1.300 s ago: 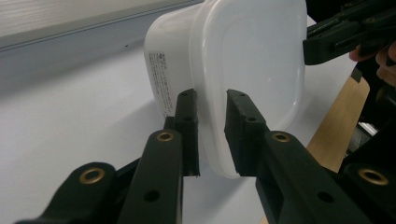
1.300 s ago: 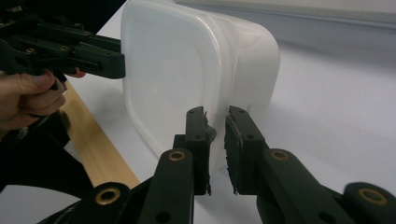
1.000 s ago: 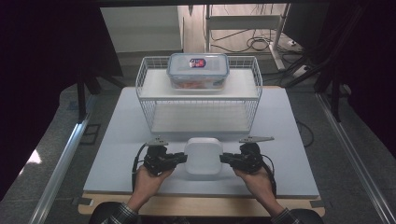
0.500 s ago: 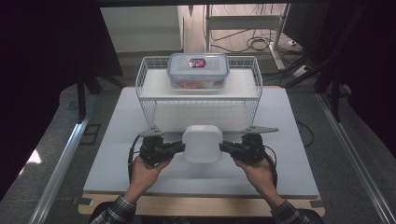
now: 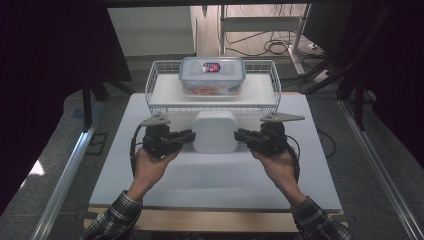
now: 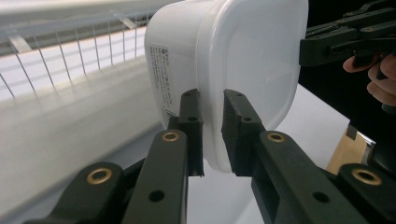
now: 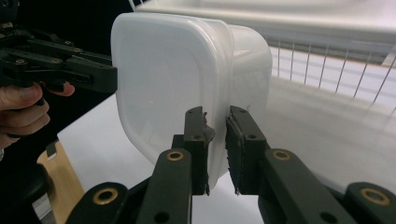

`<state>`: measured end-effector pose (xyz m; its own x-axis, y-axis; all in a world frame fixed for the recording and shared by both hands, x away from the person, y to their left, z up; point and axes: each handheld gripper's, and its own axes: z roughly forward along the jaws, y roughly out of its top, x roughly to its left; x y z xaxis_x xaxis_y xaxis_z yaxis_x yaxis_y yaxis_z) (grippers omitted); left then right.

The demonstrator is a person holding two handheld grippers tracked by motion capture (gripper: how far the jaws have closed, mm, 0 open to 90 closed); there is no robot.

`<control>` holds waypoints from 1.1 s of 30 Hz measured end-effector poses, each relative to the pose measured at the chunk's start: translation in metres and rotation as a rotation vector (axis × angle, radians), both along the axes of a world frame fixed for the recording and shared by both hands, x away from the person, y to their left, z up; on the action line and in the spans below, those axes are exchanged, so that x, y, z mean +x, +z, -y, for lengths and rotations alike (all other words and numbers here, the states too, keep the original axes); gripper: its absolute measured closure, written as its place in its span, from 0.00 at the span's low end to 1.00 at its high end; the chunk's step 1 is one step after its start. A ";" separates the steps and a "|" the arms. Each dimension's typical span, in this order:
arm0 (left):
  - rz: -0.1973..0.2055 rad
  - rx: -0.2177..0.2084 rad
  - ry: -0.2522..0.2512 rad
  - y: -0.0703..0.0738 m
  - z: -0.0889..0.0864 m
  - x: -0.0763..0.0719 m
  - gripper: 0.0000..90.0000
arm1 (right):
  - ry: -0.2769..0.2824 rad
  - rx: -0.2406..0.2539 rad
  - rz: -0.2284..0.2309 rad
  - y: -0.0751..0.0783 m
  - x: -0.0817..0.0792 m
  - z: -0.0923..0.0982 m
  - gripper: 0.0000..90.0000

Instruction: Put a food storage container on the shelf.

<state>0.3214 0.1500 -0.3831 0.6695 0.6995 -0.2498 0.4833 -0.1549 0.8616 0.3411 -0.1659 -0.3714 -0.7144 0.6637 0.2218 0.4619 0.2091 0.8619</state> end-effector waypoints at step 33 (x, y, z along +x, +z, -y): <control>0.099 -0.016 0.033 0.098 -0.013 0.052 0.88 | -0.037 0.055 0.144 0.100 0.047 -0.017 0.88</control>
